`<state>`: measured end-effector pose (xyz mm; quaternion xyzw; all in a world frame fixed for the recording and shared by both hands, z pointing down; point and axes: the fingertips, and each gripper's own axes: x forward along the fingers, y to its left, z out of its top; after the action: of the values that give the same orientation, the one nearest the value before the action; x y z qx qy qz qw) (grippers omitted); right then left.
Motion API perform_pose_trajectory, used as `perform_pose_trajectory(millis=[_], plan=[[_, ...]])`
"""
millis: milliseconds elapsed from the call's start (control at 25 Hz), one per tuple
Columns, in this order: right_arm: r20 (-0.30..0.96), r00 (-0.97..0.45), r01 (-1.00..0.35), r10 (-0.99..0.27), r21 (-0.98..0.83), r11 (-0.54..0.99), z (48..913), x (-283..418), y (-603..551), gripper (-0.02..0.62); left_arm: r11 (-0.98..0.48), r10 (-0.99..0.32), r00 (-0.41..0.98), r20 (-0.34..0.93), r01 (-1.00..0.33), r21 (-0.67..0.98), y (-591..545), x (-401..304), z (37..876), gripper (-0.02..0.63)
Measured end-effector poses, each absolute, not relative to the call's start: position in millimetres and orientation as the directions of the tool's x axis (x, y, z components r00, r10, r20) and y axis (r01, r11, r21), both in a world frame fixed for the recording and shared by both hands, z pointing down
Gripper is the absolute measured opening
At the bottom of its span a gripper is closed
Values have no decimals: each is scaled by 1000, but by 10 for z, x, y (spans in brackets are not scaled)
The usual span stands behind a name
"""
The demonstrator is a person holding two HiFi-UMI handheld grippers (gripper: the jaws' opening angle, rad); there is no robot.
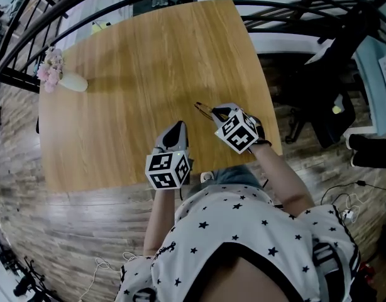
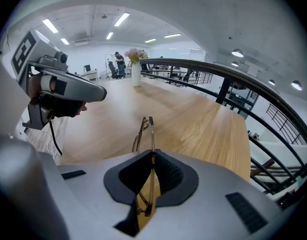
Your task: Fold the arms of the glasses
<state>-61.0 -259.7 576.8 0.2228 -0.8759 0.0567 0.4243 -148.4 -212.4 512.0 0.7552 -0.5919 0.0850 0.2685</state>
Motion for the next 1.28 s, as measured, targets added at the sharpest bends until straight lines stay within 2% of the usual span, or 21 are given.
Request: perform_pose_trajectory(millis=[1280], plan=[[843,-453,-326,-288,144,934,6112,-750,-2475,21,-115,-830,279,484,-933,341,-2046,-1486,5290,6]])
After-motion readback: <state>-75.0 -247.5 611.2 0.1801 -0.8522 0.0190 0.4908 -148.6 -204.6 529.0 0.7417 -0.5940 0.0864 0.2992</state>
